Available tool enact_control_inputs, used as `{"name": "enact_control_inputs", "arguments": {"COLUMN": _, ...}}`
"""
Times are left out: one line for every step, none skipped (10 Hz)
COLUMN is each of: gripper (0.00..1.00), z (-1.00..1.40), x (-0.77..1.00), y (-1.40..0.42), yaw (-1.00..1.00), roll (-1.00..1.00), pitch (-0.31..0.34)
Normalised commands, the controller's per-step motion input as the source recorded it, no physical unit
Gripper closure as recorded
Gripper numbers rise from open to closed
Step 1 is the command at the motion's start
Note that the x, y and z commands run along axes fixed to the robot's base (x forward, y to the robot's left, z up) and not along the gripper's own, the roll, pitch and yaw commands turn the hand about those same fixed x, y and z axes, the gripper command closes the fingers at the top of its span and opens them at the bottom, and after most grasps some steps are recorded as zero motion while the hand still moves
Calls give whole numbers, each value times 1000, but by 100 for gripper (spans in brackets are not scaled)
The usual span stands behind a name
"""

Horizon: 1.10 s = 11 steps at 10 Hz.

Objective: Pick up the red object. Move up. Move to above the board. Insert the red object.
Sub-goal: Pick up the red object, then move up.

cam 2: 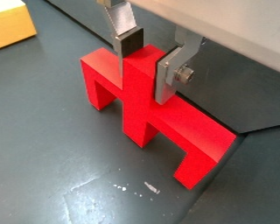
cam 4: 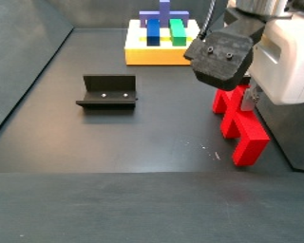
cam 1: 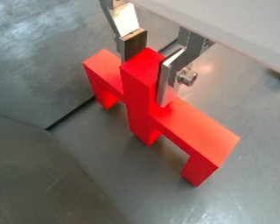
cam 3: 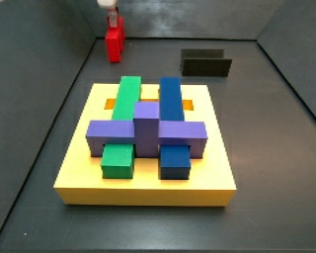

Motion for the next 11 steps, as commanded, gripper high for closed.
{"name": "enact_control_inputs", "arguments": {"gripper": 100, "z": 0, "x": 0, "y": 0, "yaw": 0, "roll": 0, "pitch": 0}}
{"name": "enact_control_inputs", "arguments": {"gripper": 100, "z": 0, "x": 0, "y": 0, "yaw": 0, "roll": 0, "pitch": 0}}
{"name": "enact_control_inputs", "arguments": {"gripper": 100, "z": 0, "x": 0, "y": 0, "yaw": 0, "roll": 0, "pitch": 0}}
{"name": "enact_control_inputs", "arguments": {"gripper": 100, "z": 0, "x": 0, "y": 0, "yaw": 0, "roll": 0, "pitch": 0}}
{"name": "enact_control_inputs", "arguments": {"gripper": 100, "z": 0, "x": 0, "y": 0, "yaw": 0, "roll": 0, "pitch": 0}}
{"name": "enact_control_inputs", "arguments": {"gripper": 100, "z": 0, "x": 0, "y": 0, "yaw": 0, "roll": 0, "pitch": 0}}
{"name": "enact_control_inputs", "arguments": {"gripper": 100, "z": 0, "x": 0, "y": 0, "yaw": 0, "roll": 0, "pitch": 0}}
{"name": "enact_control_inputs", "arguments": {"gripper": 100, "z": 0, "x": 0, "y": 0, "yaw": 0, "roll": 0, "pitch": 0}}
{"name": "enact_control_inputs", "arguments": {"gripper": 100, "z": 833, "x": 0, "y": 0, "yaw": 0, "roll": 0, "pitch": 0}}
{"name": "enact_control_inputs", "arguments": {"gripper": 100, "z": 853, "x": 38, "y": 52, "yaw": 15, "roll": 11, "pitch": -7}}
{"name": "enact_control_inputs", "arguments": {"gripper": 100, "z": 656, "x": -23, "y": 49, "yaw": 6, "roll": 36, "pitch": 67}}
